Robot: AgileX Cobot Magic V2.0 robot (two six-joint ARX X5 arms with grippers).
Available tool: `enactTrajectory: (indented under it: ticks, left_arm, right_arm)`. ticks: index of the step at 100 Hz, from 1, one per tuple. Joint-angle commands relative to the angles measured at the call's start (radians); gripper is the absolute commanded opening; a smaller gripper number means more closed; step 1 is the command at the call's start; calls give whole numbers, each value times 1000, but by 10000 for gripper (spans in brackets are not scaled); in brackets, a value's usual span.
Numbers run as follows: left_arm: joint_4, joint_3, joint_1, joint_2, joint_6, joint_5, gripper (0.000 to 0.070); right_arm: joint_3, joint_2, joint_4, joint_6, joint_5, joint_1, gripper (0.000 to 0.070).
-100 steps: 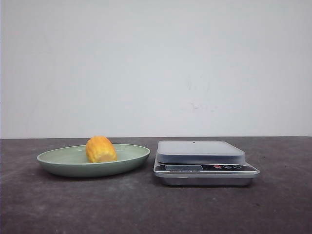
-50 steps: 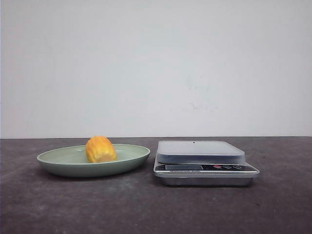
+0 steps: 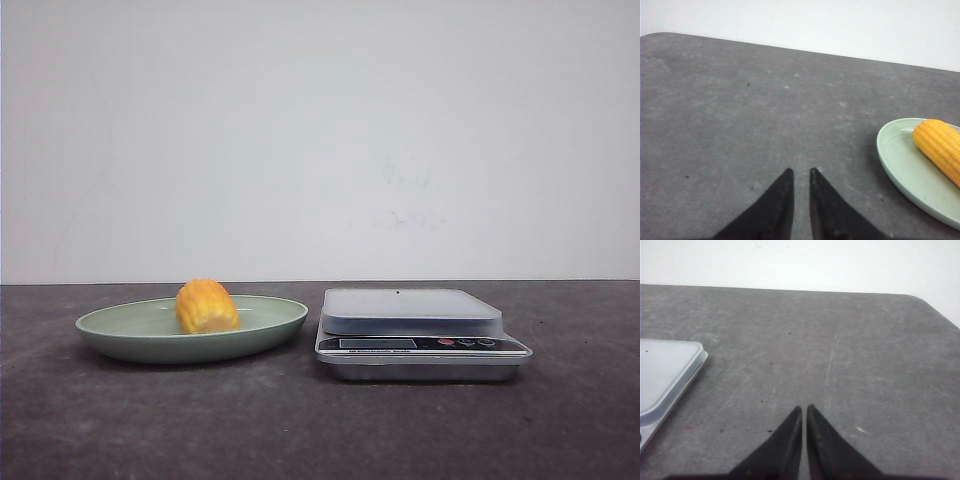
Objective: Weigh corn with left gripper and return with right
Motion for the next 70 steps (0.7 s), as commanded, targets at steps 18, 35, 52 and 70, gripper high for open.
enactTrajectory:
  ticks: [18, 35, 52, 70]
  left_arm:
    - [-4, -18, 1, -1, 5, 4, 17]
    - [29, -12, 1, -1, -33, 4, 12]
    - [18, 111, -6, 24, -287, 19, 15]
    - [19, 351, -16, 194, -301, 18, 15]
  right_arm:
    - [-2, 0, 6, 27, -2, -1, 11]
    - [0, 0, 19, 143, -1, -1, 5]
    - [101, 23, 16, 340, -27, 0, 1]
    - [356, 201, -40, 349, -28, 0, 1]
